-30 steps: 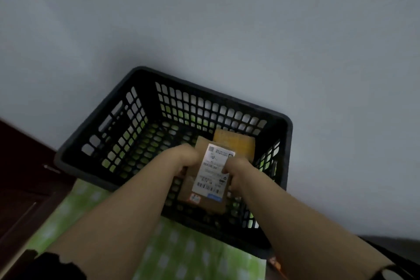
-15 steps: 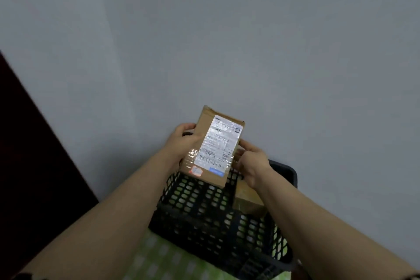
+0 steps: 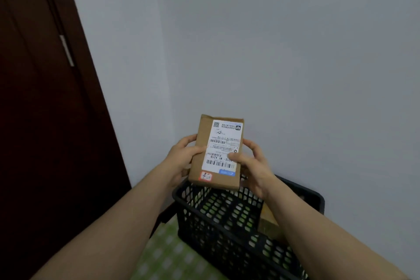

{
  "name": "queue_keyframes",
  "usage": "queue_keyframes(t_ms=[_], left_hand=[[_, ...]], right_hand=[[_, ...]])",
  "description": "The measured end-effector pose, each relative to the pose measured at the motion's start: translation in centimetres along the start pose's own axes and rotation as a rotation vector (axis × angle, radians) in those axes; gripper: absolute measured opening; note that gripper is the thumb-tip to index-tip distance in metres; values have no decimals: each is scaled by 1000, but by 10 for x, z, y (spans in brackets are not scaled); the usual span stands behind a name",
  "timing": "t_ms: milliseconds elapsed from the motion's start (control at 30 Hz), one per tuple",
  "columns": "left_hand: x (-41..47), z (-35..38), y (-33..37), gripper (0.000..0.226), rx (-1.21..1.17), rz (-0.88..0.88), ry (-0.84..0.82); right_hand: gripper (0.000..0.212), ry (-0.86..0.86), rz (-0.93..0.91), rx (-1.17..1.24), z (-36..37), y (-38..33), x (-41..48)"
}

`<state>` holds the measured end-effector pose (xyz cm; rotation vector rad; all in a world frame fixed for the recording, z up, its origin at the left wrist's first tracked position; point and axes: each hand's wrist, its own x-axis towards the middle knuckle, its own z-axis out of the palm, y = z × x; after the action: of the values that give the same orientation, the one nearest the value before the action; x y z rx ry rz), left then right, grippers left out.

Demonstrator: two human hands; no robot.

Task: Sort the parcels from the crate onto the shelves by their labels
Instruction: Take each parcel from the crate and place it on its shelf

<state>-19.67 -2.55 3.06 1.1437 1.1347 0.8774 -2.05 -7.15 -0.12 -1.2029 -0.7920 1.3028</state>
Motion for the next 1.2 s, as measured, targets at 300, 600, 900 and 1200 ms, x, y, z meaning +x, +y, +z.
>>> queue_keyframes(t_ms=[300, 600, 900, 1200], left_hand=[[-13, -20, 42, 117, 1511, 462, 24], [-15, -32, 26, 75, 1428, 170, 37], [-27, -50, 8, 43, 2, -54, -56], [-24, -54, 2, 75, -110, -2, -89]], right_hand=[[88, -189, -220, -1251, 28, -28, -2], [86, -105, -666, -1511, 46, -45, -6], [70, -134, -34, -314, 37, -20, 0], [52, -277, -194, -342, 42, -14, -4]])
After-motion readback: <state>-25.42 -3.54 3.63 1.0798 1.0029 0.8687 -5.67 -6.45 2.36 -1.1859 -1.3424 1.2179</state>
